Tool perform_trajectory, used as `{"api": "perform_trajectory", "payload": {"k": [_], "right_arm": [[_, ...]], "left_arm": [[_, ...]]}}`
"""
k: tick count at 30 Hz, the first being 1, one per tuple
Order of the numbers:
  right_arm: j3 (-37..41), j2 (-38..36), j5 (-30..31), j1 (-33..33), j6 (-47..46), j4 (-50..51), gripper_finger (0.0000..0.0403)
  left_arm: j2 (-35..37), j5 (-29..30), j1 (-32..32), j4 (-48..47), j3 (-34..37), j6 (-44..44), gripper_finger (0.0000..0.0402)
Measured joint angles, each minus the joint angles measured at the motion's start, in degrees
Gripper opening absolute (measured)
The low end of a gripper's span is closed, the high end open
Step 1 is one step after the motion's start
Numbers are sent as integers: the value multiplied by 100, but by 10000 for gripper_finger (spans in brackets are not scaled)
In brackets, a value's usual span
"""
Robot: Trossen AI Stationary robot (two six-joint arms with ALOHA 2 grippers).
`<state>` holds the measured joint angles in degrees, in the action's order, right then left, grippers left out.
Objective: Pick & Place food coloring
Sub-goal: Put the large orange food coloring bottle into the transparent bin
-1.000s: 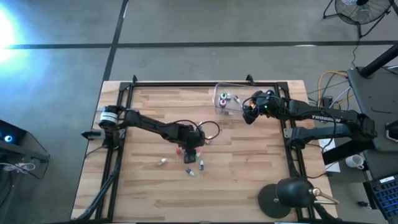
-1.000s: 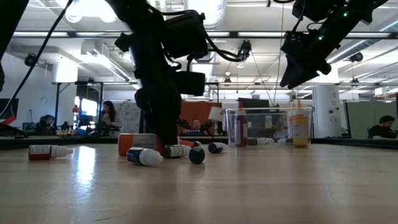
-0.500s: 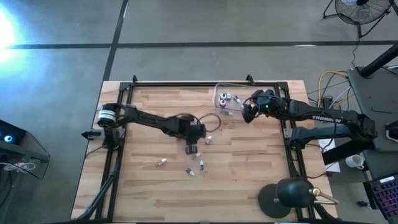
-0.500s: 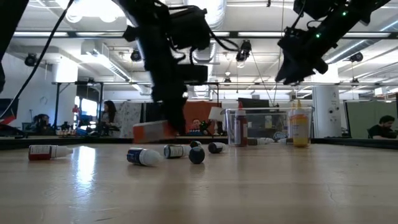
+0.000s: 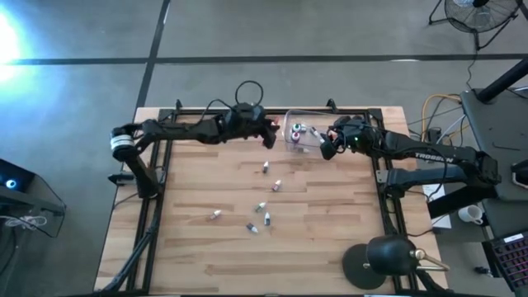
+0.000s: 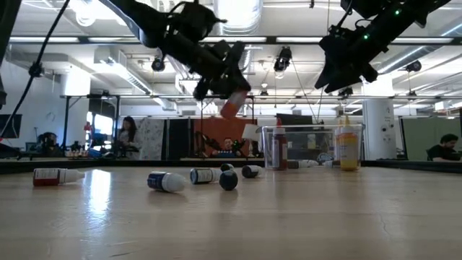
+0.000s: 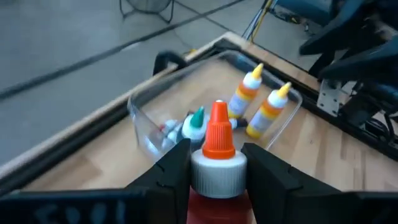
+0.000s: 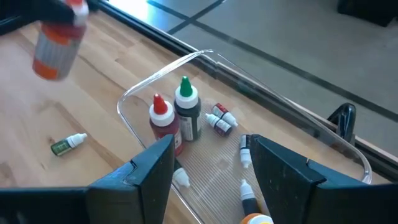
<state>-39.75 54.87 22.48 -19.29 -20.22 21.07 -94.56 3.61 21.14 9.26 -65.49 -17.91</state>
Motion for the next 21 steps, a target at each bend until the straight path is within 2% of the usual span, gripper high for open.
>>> {"api": "perform_trajectory", "payload": {"k": [5, 10, 12, 15, 18, 21], "right_arm": [[0, 7, -151, -13, -33, -15, 203], [0, 22, -1191, -12, 265, -258, 203], [0, 22, -1539, -11, 362, -462, 203], [0, 22, -1694, -13, 364, -777, 203], [0, 21, -1655, -24, 371, -910, 203], [-7, 37, -1652, -28, 371, -917, 203]], "left_arm": [[76, -268, 12, 983, -15, -85, 102], [35, -1095, 24, 2214, -260, -275, 102], [34, -1724, 49, 2273, -361, -286, 102], [36, -2469, 51, 2079, -420, -288, 102], [30, -2546, 20, 1705, -359, -187, 102], [11, -2207, -26, 1280, -346, 208, 103]]}}
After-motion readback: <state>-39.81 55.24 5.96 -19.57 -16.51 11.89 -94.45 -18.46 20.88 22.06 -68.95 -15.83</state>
